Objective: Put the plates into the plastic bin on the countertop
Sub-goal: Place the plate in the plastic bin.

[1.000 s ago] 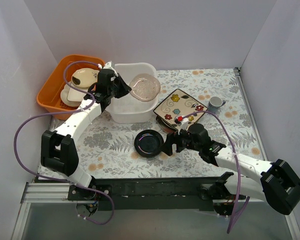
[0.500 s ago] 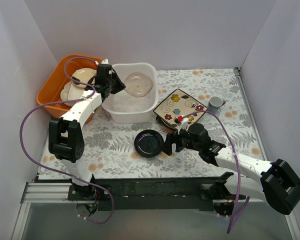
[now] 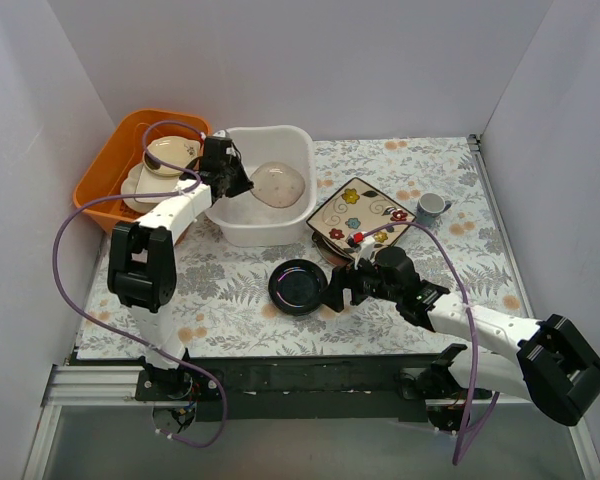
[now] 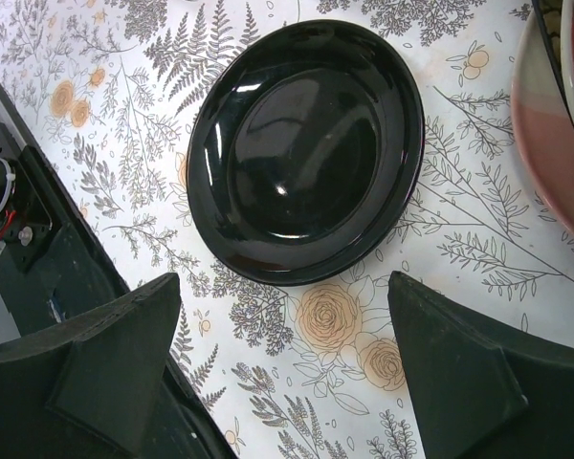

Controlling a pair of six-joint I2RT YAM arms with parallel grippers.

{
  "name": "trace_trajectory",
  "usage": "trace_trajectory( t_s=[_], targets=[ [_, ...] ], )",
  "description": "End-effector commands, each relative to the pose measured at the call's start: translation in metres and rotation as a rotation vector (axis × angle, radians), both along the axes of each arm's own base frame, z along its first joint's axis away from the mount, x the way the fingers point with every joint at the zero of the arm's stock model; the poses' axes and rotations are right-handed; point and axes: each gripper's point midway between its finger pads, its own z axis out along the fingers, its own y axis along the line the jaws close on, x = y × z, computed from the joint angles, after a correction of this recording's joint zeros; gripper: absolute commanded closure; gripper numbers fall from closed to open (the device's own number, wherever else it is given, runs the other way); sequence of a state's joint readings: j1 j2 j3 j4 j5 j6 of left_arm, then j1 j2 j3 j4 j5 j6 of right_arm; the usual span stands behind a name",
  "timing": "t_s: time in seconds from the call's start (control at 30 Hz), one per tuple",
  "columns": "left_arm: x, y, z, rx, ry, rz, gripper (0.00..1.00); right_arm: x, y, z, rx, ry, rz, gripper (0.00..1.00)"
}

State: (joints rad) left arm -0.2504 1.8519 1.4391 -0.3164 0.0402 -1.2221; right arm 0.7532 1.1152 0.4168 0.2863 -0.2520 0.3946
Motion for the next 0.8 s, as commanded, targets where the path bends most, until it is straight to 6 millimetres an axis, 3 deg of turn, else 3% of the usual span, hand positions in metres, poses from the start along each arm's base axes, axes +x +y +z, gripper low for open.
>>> trace_trajectory(
  t_s=[0.0, 0.23, 0.5, 0.53, 0.57, 0.67, 0.77],
  targets=[
    [0.008, 0.003, 0.0, 0.029, -0.006, -0.002, 1.0, 0.005, 0.01, 0.018, 0.035, -0.018, 0.015, 0.04],
    [0.007, 0.002, -0.029, 0.055, 0.062, -0.011, 1.0, 0.01, 0.006, 0.006, -0.025, 0.027, -0.024, 0.06],
    [0.008, 0.002, -0.03, 0.061, 0.065, -0.018, 0.93, 0.01, 0.008, -0.003, -0.048, 0.066, -0.024, 0.09],
    [0.008, 0.002, -0.028, 0.064, 0.061, -0.024, 0.9, 0.01, 0.008, -0.003, -0.05, 0.065, -0.023, 0.09],
    [0.008, 0.001, -0.026, 0.067, 0.056, -0.03, 0.78, 0.011, 0.008, -0.003, -0.051, 0.067, -0.023, 0.09],
    [0.007, 0.001, -0.026, 0.08, 0.057, -0.039, 0.68, 0.011, 0.008, -0.005, -0.059, 0.074, -0.023, 0.09],
    [0.006, -0.002, -0.025, 0.086, 0.058, -0.052, 0.41, 0.011, 0.008, -0.008, -0.066, 0.081, -0.03, 0.12]
  ],
)
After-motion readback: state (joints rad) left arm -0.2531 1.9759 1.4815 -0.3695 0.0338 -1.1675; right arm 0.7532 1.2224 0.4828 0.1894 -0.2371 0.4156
